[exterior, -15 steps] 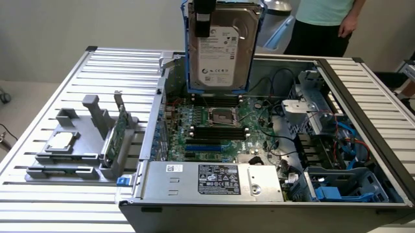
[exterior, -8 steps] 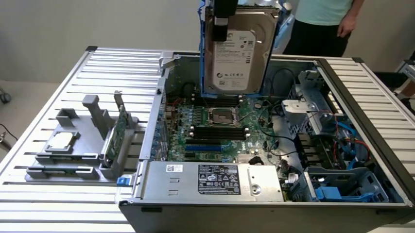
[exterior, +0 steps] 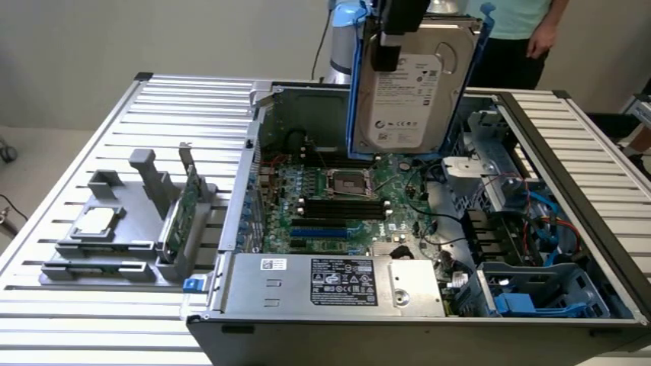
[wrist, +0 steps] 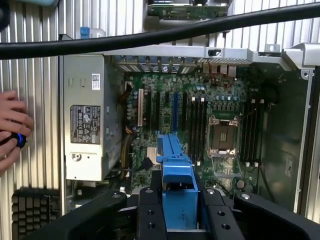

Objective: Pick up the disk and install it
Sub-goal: 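Pick up the disk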

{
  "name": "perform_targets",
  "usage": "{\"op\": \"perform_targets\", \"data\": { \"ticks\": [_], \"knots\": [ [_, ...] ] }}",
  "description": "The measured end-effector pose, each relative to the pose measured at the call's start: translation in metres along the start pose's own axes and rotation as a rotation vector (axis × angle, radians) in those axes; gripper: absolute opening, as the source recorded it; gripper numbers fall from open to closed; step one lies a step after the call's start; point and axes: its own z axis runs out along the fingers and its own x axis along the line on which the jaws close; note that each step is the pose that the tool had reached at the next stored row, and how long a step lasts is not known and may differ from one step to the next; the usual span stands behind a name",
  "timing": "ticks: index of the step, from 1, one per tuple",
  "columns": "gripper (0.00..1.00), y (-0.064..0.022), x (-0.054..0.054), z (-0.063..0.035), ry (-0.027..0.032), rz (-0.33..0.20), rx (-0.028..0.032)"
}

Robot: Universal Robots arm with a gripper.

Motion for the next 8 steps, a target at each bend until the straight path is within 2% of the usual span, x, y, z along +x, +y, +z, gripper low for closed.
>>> {"op": "perform_targets", "data": {
  "ticks": [8],
  "knots": [
    [0.32,-0.0361,0.011,0.0006,0.0,0.0,0.0]
  ]
}}
